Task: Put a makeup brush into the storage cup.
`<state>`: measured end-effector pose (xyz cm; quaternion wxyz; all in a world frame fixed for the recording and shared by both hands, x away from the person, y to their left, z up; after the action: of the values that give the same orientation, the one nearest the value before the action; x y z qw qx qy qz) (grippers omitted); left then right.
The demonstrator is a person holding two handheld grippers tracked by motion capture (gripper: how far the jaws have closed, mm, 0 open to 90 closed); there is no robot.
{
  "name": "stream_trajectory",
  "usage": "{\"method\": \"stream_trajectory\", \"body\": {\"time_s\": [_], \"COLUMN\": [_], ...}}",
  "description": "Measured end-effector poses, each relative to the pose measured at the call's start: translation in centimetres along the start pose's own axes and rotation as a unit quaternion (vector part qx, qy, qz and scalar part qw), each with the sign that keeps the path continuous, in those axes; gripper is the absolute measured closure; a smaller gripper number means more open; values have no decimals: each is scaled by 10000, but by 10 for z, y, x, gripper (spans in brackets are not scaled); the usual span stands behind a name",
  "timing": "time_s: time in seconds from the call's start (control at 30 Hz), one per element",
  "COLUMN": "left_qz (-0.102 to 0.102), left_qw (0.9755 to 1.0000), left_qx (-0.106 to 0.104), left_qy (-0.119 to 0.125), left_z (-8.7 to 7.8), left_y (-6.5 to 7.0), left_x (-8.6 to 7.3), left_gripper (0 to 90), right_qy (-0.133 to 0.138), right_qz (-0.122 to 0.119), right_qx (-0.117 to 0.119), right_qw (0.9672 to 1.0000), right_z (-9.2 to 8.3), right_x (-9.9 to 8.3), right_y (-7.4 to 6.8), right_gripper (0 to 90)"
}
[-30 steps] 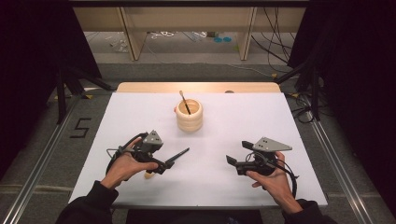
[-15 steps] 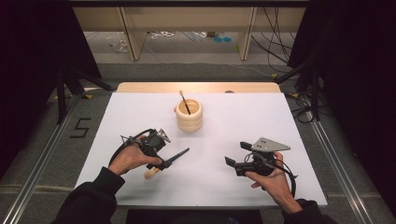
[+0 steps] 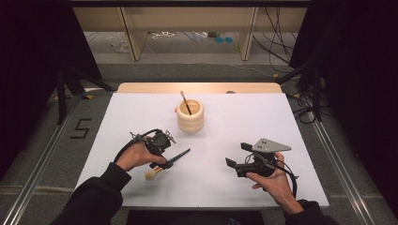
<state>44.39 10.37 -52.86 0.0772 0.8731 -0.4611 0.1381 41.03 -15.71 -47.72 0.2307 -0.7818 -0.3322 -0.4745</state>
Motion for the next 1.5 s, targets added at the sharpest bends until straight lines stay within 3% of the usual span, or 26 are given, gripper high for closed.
{"method": "stream_trajectory", "body": {"time_s": [0.3, 0.67, 0.7, 0.8, 1.03, 1.5], "left_qz": [-2, 228, 272, 324, 282, 260], "left_qw": [9998, 9982, 9978, 9971, 9961, 9950], "left_qx": [-32, 5, -1, 5, -133, -201], "left_qy": [-195, -553, -604, -686, -823, -944], "left_z": [4, 10, 11, 13, 15, 19], "left_y": [-1, 5, 5, 4, 6, 1], "left_x": [-1, 2, 3, 3, 1, 0], "left_gripper": [429, 557, 571, 606, 670, 770], "right_qy": [76, 94, -31, -21, -19, 9], "right_qz": [57, -18, -29, -30, -26, -25], "right_qx": [102, 69, 18, 72, 79, 128], "right_qw": [9999, 9999, 10000, 10000, 10000, 9999], "right_z": [2, 4, 2, 2, 2, 3], "right_x": [1, 1, -1, -1, -1, 0], "right_y": [-2, -1, 0, -1, -2, -4], "right_gripper": [161, 162, 162, 162, 162, 163]}}
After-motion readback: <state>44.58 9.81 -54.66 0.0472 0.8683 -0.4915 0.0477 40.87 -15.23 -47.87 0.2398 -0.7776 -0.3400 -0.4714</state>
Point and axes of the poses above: each handheld gripper's, and its own axes: z roughly forward along the jaws, x roughly out of its top, y roughly to its right, the point moved 9 cm from there along z, roughly forward along the jaws, and after that the axes turned 3 degrees about -z, right-handed, at the moved point
